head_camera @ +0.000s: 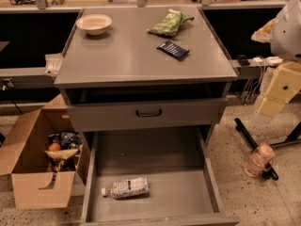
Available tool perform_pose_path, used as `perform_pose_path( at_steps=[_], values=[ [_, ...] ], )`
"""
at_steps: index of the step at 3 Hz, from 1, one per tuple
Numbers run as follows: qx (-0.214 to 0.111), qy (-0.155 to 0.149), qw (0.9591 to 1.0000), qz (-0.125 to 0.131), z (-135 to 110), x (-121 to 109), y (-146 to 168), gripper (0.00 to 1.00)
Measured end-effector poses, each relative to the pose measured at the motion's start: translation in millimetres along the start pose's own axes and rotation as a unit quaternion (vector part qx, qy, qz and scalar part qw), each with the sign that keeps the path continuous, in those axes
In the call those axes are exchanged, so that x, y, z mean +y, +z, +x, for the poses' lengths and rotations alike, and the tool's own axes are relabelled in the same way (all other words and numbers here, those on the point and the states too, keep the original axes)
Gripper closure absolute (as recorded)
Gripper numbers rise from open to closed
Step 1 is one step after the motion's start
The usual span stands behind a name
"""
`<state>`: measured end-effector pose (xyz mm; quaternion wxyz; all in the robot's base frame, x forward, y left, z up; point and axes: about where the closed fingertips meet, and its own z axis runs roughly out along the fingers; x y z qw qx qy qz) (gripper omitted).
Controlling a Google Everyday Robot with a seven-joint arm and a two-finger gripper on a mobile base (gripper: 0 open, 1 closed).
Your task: Pick blue plastic bottle from middle drawer and place on counter
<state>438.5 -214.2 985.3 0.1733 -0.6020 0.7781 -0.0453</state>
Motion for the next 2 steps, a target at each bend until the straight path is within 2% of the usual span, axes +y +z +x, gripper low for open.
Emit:
perform_pose_path(
  at_steps=[1,2],
  values=[
    [0.000,0.000,1.0000,0.000,-0.1,0.0,0.0,0.00],
    [0.001,-0.018,0.9997,-0.018,-11.9,-1.1,14.8,0.00]
  ],
)
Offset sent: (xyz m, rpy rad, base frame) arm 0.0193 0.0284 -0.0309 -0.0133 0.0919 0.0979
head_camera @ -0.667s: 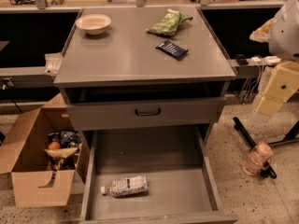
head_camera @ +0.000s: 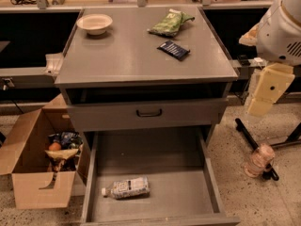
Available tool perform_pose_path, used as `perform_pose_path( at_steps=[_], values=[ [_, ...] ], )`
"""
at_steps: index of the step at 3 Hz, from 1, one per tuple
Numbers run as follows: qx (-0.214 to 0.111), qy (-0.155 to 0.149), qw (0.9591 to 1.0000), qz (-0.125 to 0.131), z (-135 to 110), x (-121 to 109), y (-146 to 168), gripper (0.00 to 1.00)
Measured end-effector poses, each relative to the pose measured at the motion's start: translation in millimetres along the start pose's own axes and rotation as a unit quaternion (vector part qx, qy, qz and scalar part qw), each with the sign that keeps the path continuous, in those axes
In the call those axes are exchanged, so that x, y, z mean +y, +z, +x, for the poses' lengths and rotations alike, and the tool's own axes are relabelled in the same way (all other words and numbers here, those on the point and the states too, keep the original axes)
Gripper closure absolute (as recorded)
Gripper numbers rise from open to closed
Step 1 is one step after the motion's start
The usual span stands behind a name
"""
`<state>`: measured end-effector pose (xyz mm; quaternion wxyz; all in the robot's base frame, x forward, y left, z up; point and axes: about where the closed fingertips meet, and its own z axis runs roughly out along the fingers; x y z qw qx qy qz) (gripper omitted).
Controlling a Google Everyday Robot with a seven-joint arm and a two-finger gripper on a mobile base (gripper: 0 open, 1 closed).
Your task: Pick blue plastic bottle from middle drawer and place on counter
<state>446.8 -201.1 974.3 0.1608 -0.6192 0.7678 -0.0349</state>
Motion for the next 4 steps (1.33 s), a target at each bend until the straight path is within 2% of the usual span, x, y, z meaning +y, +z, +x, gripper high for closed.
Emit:
perform_pose_path(
  at_steps=[1,2,3,4],
  values=[
    [-0.019,-0.035,0.9977,-0.055,-18.1,11.9,59.3,0.00],
    [-0.037,-0.054,0.9920,-0.108,-33.5,44.9,126.4,0.00],
    [-0.054,-0.057,0.9846,-0.156,-47.5,93.0,191.2,0.00],
    [-0.054,-0.057,0.9846,-0.156,-47.6,92.9,191.1,0.00]
  ],
)
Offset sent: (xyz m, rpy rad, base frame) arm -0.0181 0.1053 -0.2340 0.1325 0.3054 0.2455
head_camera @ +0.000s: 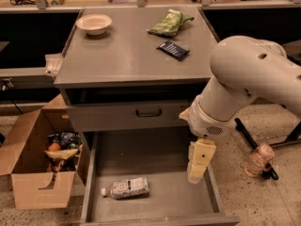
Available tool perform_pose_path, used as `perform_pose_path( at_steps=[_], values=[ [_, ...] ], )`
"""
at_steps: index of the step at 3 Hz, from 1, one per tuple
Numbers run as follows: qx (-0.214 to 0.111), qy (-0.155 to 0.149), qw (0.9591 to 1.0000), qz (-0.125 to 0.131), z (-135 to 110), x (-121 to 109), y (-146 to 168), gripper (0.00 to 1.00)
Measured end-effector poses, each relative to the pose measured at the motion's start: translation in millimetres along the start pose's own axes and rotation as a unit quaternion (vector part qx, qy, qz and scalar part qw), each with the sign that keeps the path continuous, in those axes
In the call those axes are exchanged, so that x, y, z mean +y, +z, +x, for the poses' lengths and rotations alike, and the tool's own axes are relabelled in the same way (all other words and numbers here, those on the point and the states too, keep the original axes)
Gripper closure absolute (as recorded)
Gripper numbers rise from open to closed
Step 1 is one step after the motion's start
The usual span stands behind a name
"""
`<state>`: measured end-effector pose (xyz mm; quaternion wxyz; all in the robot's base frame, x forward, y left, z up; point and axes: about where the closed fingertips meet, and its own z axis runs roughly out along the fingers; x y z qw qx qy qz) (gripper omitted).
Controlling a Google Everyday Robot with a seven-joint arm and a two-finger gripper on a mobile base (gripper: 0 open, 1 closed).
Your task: Pick blue plastic bottle from middle drawer and place on counter
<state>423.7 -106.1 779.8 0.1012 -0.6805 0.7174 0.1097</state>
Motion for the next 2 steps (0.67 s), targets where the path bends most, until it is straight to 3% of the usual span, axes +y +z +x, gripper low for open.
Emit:
perform_pose_path(
  at_steps=[1,2],
  values=[
    [0.008,-0.006,0.9999,0.000,-1.1,-4.6,16.5,0.00],
    [0.012,-0.052,0.9986,-0.003,-9.8,-7.7,60.3,0.00]
  ],
)
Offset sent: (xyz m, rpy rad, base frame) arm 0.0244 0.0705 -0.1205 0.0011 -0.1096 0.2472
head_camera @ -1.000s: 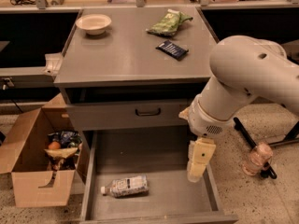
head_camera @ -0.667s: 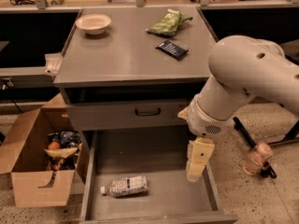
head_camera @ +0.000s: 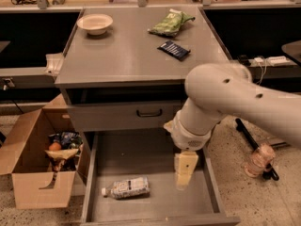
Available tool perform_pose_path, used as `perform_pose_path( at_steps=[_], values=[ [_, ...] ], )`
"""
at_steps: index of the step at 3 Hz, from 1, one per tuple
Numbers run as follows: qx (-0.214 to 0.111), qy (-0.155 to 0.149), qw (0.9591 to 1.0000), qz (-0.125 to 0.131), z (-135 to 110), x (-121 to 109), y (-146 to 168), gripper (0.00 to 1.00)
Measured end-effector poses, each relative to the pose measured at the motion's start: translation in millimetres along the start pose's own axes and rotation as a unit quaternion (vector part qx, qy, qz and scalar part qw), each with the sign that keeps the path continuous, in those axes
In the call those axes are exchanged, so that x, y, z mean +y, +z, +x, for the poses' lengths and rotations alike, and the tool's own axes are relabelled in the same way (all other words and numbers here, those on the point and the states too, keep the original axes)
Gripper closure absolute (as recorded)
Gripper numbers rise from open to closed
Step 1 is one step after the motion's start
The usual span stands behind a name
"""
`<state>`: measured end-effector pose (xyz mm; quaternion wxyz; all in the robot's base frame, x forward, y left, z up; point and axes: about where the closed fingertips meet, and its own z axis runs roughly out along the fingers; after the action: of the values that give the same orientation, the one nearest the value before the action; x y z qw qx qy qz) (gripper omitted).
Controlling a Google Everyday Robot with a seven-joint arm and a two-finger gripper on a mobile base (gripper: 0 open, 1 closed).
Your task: Pick blue plastic bottle from middle drawer and place on counter
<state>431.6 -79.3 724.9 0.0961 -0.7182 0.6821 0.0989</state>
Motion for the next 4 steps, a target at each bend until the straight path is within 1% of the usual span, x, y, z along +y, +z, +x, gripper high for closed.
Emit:
perform_pose_path(
  at_steps=[1,2,3,4],
  values=[
    [-0.021,-0.053,0.9983,0.010,-13.6,-15.4,70.2,0.00],
    [-0.043,-0.068,0.9967,0.003,-13.8,-25.1,121.4,0.00],
    [-0.042,-0.071,0.9966,0.004,-14.3,-27.3,125.6,0.00],
    [-0.032,-0.092,0.9952,0.013,-18.2,-44.2,157.6,0.00]
  ],
)
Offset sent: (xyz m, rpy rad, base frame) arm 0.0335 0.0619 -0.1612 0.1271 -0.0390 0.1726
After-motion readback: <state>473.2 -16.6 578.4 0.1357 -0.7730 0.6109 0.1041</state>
